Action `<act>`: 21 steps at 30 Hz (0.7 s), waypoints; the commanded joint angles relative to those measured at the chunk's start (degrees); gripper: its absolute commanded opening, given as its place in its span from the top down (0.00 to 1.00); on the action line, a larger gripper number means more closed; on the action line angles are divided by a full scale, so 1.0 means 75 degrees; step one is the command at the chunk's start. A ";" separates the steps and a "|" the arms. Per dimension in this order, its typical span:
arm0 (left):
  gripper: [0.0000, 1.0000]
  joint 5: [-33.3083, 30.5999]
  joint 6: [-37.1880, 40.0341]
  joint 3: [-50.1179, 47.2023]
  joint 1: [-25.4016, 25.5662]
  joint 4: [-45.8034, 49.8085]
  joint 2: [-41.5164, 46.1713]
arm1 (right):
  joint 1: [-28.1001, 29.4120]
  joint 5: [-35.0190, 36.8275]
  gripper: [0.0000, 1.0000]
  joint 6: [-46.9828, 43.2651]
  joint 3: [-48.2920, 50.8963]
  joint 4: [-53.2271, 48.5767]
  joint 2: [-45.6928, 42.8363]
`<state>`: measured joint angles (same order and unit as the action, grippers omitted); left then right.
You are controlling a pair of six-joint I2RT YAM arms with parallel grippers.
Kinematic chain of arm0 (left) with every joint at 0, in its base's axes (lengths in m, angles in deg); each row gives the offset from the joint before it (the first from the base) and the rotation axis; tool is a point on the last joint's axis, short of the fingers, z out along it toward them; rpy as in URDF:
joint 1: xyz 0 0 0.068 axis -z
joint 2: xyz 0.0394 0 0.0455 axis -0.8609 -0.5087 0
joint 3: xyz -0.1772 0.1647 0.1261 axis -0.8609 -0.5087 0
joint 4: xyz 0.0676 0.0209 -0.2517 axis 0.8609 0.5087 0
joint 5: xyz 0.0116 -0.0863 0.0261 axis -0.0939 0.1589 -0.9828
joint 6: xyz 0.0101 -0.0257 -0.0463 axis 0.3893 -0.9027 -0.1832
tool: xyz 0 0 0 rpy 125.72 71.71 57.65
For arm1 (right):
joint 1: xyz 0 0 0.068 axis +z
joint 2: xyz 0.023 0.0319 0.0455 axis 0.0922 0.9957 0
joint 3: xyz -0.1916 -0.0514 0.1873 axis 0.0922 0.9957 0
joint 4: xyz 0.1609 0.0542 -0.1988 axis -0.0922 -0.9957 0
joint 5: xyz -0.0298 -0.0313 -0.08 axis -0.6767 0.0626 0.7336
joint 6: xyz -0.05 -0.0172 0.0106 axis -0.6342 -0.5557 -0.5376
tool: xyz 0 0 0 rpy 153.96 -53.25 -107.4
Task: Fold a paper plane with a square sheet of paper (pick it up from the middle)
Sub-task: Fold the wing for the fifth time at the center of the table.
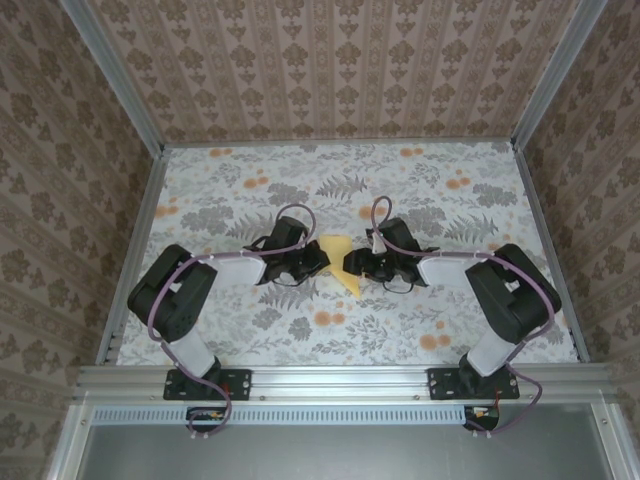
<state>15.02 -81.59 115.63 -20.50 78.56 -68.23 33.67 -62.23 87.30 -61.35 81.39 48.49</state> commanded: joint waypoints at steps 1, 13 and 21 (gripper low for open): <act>0.96 -0.0253 -0.0160 -0.0010 0.0143 -0.0013 0.0149 | 0.0074 0.0921 0.41 -0.1499 0.0001 -0.0433 -0.0666; 0.96 -0.0399 -0.0197 0.0200 0.0288 0.0426 0.0247 | 0.1385 0.3556 0.36 -0.3467 0.1005 -0.0145 -0.2063; 0.96 -0.0317 -0.0242 0.0287 0.0284 0.0494 0.0282 | 0.2585 0.4360 0.36 -0.5144 0.1070 0.0688 -0.1122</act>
<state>12.57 -82.42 116.20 -18.58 80.84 -68.06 50.85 -34.54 55.74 -52.98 83.60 37.78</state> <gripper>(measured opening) 0.060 0.637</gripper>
